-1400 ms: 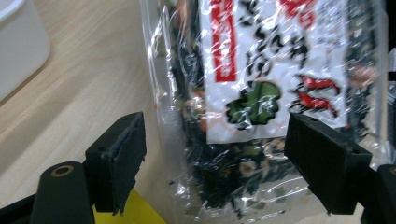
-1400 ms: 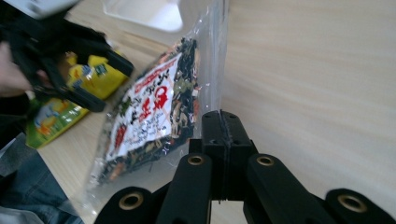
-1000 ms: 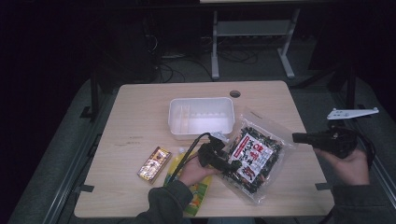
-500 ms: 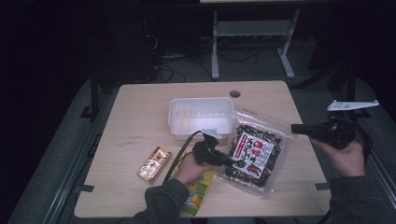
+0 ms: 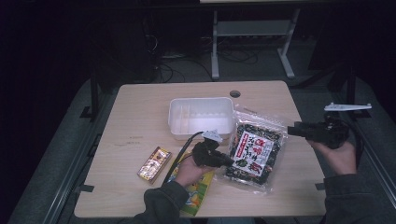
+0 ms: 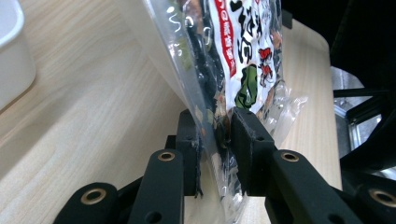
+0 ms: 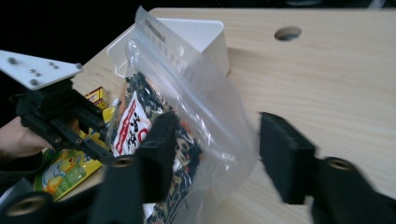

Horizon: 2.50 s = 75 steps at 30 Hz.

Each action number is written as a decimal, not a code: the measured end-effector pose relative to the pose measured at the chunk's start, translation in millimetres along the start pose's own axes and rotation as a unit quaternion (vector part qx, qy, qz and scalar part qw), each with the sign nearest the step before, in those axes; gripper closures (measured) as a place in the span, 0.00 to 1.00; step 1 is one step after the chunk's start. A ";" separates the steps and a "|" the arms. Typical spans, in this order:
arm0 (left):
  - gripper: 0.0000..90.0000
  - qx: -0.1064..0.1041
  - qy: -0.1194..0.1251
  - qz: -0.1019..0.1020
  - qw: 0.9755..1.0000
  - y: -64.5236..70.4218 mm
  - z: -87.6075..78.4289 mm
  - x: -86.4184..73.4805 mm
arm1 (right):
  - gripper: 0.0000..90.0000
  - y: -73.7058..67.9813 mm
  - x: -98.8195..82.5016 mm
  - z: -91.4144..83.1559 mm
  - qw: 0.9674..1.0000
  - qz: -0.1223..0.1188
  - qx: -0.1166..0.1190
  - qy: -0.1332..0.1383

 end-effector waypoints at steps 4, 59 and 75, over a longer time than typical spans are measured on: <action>0.81 0.001 -0.001 0.005 1.000 -0.3 -0.3 -1.2 | 0.38 10.5 -10.8 15.0 1.000 0.015 -0.004 -0.011; 0.47 0.103 -0.010 0.033 0.994 19.5 -82.6 -25.1 | 0.83 -77.4 6.5 22.4 0.986 -0.075 0.147 -0.032; 0.39 0.141 0.006 0.014 0.990 29.6 -131.7 -64.2 | 0.83 -110.9 40.3 53.0 0.989 -0.094 0.113 0.009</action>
Point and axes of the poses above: each handheld gripper's, and its own axes: z roughly forward along the jaws, x roughly out of its top, y roughly to its right, the point moved 3 cm from there along z, roughly forward along the jaws, and after that the axes turned 15 degrees about z, right-handed, at the moved point
